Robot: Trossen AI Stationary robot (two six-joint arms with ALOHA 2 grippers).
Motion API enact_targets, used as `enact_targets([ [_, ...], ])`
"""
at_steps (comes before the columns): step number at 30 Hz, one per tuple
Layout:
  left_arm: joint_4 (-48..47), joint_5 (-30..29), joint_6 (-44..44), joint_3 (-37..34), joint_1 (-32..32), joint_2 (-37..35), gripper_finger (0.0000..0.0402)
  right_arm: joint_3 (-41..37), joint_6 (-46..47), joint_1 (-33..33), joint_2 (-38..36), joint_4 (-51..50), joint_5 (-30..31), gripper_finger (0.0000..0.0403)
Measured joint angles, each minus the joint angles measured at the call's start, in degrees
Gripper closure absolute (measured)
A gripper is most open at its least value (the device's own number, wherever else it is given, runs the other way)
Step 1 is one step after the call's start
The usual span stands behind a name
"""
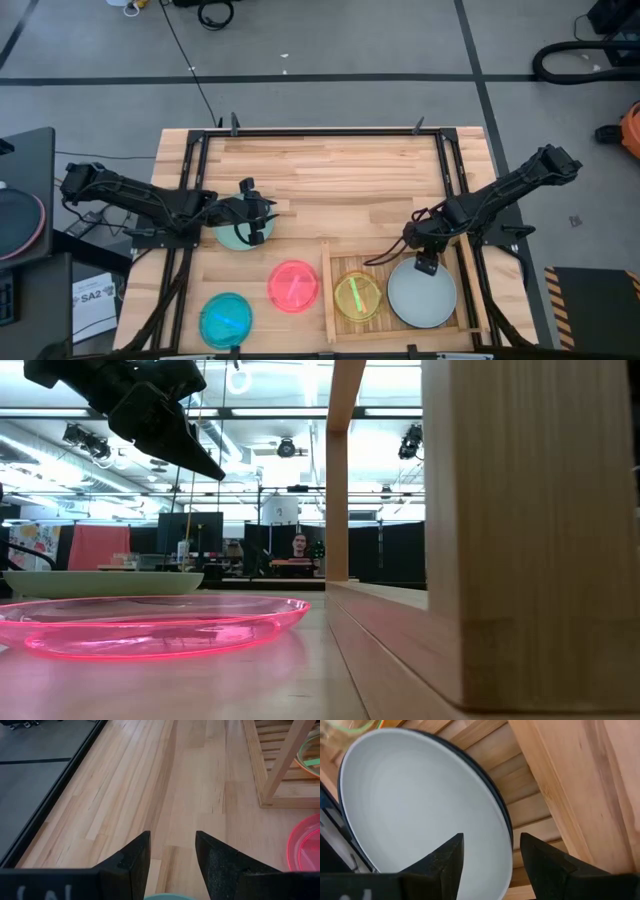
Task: Place and stack plates onto a shelf
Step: Stack the blue plate on the green plate on the shelf
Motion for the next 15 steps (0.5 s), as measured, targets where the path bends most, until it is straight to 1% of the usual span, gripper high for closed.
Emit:
enact_targets([
  [3, 0.02, 0.00, -0.01, 0.00, 0.00, 0.00, 0.0239, 0.00, -0.82, -0.11, -0.01, 0.00, -0.35, 0.0203],
  [8, 0.02, 0.00, -0.01, 0.00, 0.00, 0.00, 0.0239, 0.00, 1.72, -0.13, -1.00, -0.02, -0.92, 0.0203],
  [15, 0.02, 0.02, -0.01, 0.00, -0.02, 0.00, 0.0239, 0.02, 3.77, -0.15, -5.50, 0.00, -1.40, 0.0203],
])
